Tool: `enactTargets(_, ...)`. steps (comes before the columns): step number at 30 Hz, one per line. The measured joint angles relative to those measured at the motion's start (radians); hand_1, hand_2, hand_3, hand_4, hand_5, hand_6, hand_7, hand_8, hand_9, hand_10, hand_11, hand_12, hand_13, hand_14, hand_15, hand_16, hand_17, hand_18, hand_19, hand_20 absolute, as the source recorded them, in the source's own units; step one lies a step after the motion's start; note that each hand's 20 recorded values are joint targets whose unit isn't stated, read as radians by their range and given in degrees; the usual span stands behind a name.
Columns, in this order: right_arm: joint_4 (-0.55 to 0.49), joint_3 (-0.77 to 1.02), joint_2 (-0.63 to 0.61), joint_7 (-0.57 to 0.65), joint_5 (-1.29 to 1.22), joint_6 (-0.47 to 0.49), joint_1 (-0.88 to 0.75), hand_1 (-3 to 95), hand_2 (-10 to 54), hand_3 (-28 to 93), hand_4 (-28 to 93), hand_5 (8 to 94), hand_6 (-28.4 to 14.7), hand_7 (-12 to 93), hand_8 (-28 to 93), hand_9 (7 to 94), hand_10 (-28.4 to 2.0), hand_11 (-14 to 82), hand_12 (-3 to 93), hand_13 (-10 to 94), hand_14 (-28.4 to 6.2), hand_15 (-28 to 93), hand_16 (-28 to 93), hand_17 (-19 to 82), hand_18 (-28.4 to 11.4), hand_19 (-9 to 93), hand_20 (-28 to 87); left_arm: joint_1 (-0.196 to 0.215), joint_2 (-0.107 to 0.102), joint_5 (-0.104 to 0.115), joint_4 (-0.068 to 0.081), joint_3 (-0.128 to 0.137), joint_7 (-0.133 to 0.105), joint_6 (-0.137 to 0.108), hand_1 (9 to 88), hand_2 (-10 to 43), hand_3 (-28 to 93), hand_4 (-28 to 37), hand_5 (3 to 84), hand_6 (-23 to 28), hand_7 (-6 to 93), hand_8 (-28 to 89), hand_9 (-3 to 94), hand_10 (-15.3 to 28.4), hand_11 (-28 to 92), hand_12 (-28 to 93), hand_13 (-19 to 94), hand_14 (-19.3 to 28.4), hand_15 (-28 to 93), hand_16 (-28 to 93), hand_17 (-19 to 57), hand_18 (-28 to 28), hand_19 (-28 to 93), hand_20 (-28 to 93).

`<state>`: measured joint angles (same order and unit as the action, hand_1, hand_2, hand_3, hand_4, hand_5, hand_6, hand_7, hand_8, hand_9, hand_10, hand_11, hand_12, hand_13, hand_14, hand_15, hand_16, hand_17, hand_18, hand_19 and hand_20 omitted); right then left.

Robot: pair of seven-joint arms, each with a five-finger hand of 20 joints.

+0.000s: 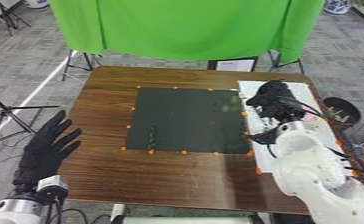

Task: Arrange flowers

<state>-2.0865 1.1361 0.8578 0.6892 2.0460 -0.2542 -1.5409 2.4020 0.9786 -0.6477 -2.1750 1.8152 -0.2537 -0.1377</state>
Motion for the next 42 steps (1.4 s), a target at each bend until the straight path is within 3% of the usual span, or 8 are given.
enactTargets(14,0.293,-0.320,0.295,0.009,0.287,0.118,0.147,32.5,-8.1,93,-9,74.1,-0.4,51,25,85.4,-7.6,59.8,53.6,82,-6.6,85,36,42,-22.3,93,52,-0.016,-0.004,0.000,0.010,-0.021,0.009,0.001,24.5,-3.4,69,-25.1,23.2,2.6,17.9,-9,17.8,10.1,15,20,17,15.0,27,2,-12.4,23.1,38,10)
enactTargets(19,0.288,-0.334,0.327,0.020,0.397,0.166,0.126,33.3,-8.2,90,-13,76.7,0.6,51,24,87.3,-7.6,61.6,48.6,84,-6.5,85,36,44,-22.7,93,54,-0.020,-0.007,0.000,0.011,-0.023,0.011,0.001,24.5,-3.4,69,-25.0,23.2,2.6,17.9,-9,17.8,10.1,15,20,17,15.0,27,2,-12.4,23.2,38,10)
enactTargets(24,0.276,-0.335,0.338,0.020,0.393,0.191,0.117,30.4,-2.6,86,-19,79.0,0.5,48,22,88.4,-7.5,60.9,48.4,85,-6.2,84,36,46,-22.7,93,55,-0.023,-0.010,0.000,0.014,-0.027,0.012,0.001,24.5,-3.4,69,-25.0,23.1,2.6,18.0,-9,17.8,10.1,15,20,17,15.0,27,2,-12.4,23.1,38,10)
enactTargets(26,0.277,-0.334,0.344,0.020,0.387,0.200,0.116,27.5,0.0,86,-20,79.3,0.4,48,15,88.5,-7.4,60.7,48.5,86,-6.2,84,36,46,-22.8,93,55,-0.026,-0.011,0.000,0.016,-0.031,0.013,0.002,24.5,-3.4,69,-25.0,23.1,2.6,18.0,-9,17.7,10.1,15,20,17,15.0,27,2,-12.4,23.2,38,10)
enactTargets(28,0.278,-0.330,0.351,0.020,0.374,0.210,0.114,24.7,2.5,86,-19,80.3,0.1,50,-4,88.7,-7.5,60.2,48.4,86,-6.2,84,36,46,-22.8,93,56,-0.030,-0.012,0.000,0.018,-0.035,0.015,0.002,24.5,-3.4,69,-24.9,23.1,2.6,18.0,-9,17.7,10.1,15,20,17,14.9,27,2,-12.5,23.2,38,10)
enactTargets(30,0.278,-0.322,0.359,0.020,0.352,0.219,0.110,24.1,3.1,86,-19,80.6,0.1,51,-8,88.9,-7.5,59.7,48.3,86,-6.3,84,37,46,-22.9,93,56,-0.032,-0.012,0.000,0.019,-0.036,0.016,0.002,24.5,-3.4,69,-24.9,23.1,2.6,18.0,-9,17.7,10.1,15,20,17,14.9,27,2,-12.5,23.2,38,10)
enactTargets(38,0.276,-0.304,0.369,0.005,0.303,0.218,0.099,21.4,3.9,85,-18,74.3,-1.1,52,-8,83.8,-9.3,60.3,50.4,81,-7.8,85,38,40,-23.2,93,54,-0.035,-0.014,0.000,0.020,-0.040,0.019,0.003,24.6,-3.3,69,-25.0,23.0,2.6,17.8,-9,17.7,10.1,15,20,17,14.9,27,2,-12.4,23.1,37,10)
enactTargets(42,0.246,-0.298,0.347,-0.018,0.325,0.164,0.086,22.5,1.3,85,-20,67.7,-2.5,49,9,77.5,-11.2,60.5,49.7,75,-9.7,84,37,33,-22.6,91,50,-0.034,-0.014,0.000,0.020,-0.039,0.019,0.003,24.6,-3.3,69,-25.0,23.1,2.6,17.8,-9,17.8,10.1,15,20,17,14.9,27,2,-12.4,23.1,38,10)
